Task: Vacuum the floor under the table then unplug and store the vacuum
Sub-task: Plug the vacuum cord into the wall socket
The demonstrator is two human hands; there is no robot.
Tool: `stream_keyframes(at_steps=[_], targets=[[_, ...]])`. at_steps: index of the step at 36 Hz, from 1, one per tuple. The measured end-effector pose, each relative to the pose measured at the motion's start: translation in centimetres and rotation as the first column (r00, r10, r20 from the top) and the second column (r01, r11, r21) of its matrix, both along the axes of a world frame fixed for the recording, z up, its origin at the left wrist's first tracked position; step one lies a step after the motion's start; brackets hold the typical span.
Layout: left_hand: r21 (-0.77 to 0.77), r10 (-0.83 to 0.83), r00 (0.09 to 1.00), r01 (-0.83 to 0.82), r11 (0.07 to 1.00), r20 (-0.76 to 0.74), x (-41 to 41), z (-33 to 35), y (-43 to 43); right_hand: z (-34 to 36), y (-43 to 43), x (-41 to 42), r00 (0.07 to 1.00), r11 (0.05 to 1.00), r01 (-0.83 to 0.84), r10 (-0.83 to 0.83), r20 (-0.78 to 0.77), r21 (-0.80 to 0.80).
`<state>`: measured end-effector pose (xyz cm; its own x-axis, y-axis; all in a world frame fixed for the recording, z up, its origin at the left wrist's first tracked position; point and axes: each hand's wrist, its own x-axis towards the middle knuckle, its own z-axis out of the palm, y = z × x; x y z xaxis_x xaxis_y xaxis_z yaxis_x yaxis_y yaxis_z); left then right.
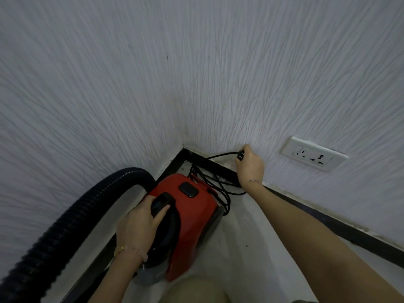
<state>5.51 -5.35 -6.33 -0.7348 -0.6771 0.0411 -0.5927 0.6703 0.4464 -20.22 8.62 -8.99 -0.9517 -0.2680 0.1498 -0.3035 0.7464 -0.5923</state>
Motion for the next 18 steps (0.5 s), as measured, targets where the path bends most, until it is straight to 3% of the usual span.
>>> stream_keyframes(at_steps=[3, 5, 9, 12, 14, 18], targets=[[-0.003, 0.01, 1.0, -0.01, 1.0, -0.023, 0.8, 0.4, 0.1, -0.2, 0.7, -0.2, 0.998, 0.996, -0.013, 0.018, -0.053, 0.089], [0.0, 0.01, 1.0, -0.01, 1.0, -0.022, 1.3, 0.6, 0.2, 0.0, 0.9, -0.2, 0.999, 0.999, 0.0, 0.002, -0.046, 0.043], [0.085, -0.001, 1.0, 0.003, 0.996, -0.031, 2.2, 0.7, 0.2, 0.8, 0.2, 0.2, 0.995, 0.961, 0.057, -0.032, 0.095, -0.272], [0.079, -0.004, 0.999, 0.006, 0.997, -0.035, 2.5, 0.8, 0.3, 1.4, -1.0, 0.7, 0.935, 0.837, 0.134, 0.071, 0.348, -0.531], [0.054, -0.006, 0.999, 0.008, 0.998, -0.036, 2.6, 0.7, 0.2, 1.6, -1.6, 0.8, 0.896, 0.764, 0.179, 0.134, 0.423, -0.62], [0.066, 0.001, 0.999, 0.001, 0.998, -0.038, 2.6, 0.4, 0.1, 0.9, -2.1, 0.5, 0.947, 0.848, 0.137, 0.038, 0.318, -0.511]])
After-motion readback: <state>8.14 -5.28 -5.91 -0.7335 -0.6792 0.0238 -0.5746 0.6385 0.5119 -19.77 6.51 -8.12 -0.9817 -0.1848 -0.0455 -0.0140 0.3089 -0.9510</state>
